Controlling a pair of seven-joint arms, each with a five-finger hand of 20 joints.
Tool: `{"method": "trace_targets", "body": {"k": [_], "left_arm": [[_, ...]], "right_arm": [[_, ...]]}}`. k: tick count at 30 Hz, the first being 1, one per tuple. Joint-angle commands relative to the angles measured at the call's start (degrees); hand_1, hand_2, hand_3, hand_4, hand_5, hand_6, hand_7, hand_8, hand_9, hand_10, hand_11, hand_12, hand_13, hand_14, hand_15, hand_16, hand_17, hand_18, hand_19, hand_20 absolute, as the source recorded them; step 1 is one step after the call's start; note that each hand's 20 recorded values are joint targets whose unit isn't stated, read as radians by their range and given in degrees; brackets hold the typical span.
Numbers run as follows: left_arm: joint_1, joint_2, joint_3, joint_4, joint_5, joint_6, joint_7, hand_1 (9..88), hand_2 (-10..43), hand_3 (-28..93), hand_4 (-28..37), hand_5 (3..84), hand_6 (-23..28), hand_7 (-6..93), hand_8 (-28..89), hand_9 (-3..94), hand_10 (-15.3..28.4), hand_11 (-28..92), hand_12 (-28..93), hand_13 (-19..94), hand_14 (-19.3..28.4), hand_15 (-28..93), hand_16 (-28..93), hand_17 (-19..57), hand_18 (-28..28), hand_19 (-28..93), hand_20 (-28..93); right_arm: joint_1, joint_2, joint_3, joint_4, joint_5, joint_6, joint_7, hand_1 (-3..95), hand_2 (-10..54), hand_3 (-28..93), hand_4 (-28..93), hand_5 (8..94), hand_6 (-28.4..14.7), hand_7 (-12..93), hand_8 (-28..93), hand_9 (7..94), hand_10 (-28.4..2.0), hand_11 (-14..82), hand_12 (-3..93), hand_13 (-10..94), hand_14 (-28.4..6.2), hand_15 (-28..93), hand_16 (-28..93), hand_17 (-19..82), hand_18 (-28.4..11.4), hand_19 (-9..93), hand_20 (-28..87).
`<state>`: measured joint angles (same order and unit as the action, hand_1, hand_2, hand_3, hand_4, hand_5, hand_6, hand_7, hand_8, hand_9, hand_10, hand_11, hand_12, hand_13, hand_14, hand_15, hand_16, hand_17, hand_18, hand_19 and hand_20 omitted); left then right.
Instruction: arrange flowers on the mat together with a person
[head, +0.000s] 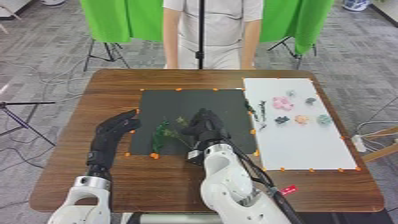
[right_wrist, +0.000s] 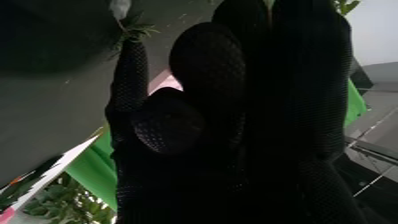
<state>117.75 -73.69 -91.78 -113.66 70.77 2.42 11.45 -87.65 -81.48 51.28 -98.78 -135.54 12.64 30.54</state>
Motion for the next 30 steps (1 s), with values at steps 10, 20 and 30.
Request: {"method": "trace_targets", "body": {"k": [10, 20, 30], "left_arm": [[0.23, -0.16, 0.22, 0.4, 0.07, -0.69, -0.63, 31.2, -2.4, 63, -14.4, 49.0, 5.0, 15.1, -5, 48.0, 14.6, 24, 15, 39, 18.8, 25, 1, 8.9, 14.0, 13, 22], [0.86, -0.25, -0.61, -0.18, -0.06, -0.63, -0.56, 29.9, -1.1, 62, -14.2, 49.0, 4.2, 16.3, -6, 49.2, 14.0, 24, 15, 41, 18.7, 24, 2, 8.9, 14.0, 13, 22], [1.71, -0.56, -0.58, -0.87, -0.31, -0.49, 0.4, 29.5, -2.2, 64, -15.0, 50.1, 4.2, 15.9, -5, 50.2, 14.4, 23, 16, 41, 19.1, 24, 2, 9.1, 14.1, 13, 22]], "right_arm": [[-0.55, -0.61, 1.04, -0.59, -0.6, -0.04, -2.4, 76.2, -9.5, -28, 39, 84.7, 2.3, 24, 12, 88.7, -10.4, 39.8, 26.5, 73, -11.9, 72, 39, 30, -16.9, 51, 43], [-6.58, 4.96, 12.59, -16.12, 17.33, 2.79, -16.86, 74.5, -9.5, -28, 45, 83.2, 2.0, 23, 11, 87.2, -10.3, 37.4, 25.7, 72, -11.7, 69, 37, 29, -16.1, 48, 42], [-26.34, 12.01, 35.28, -24.07, 67.39, -14.16, -42.23, 14.8, 2.1, 72, -16, 58.7, -0.6, 14, -8, 57.4, -15.4, 8.6, 17.9, 45, -14.8, 14, 29, 22, -15.5, 11, 33]]}}
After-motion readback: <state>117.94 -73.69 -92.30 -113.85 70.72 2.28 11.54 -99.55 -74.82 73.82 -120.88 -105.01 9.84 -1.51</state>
